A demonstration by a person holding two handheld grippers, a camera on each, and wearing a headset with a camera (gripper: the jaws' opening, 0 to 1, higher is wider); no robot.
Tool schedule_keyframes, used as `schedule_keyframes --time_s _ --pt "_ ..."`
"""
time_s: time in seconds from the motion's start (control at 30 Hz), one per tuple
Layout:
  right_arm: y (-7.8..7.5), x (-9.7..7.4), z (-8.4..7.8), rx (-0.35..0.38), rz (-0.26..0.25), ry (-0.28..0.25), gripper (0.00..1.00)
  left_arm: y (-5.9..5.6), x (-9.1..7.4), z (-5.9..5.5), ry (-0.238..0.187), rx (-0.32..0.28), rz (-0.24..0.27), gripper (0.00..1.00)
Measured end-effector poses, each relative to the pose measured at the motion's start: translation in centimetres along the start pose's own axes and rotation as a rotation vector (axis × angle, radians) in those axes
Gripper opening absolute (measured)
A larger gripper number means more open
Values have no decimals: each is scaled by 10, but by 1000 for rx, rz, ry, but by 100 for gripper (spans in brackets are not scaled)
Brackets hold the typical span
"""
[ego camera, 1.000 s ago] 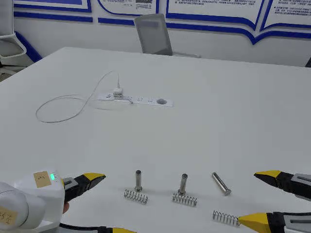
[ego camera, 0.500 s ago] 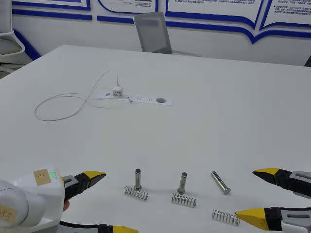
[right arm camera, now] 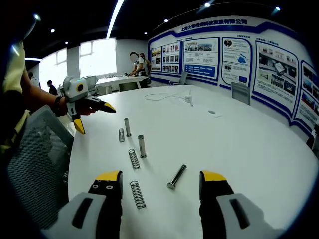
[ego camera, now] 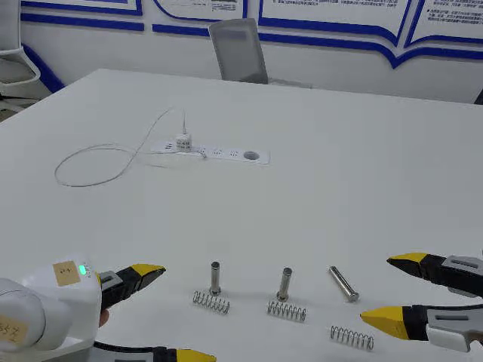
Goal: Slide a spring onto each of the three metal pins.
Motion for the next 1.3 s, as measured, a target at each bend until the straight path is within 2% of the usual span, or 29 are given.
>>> schedule_keyframes --time_s 0.43,0.87,1.3 --pt "-12 16 6 50 -25 51 55 0 0 1 0 1 1 84" --pt "-24 37 14 52 -77 115 44 -1 -1 1 2 1 4 84" --pt "-28 58 14 57 -122 196 36 -1 -1 1 5 1 3 84"
Point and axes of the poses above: the centre of the closed fingertips' face, and the gripper's own axes: x roughly forward along the fingers, y roughly to its left, z roughly out of its top, the point moved 10 cm from there along -x, roughly backward along the fingers, and after that the axes turned 4 degrees about x, right-handed, at the moved point
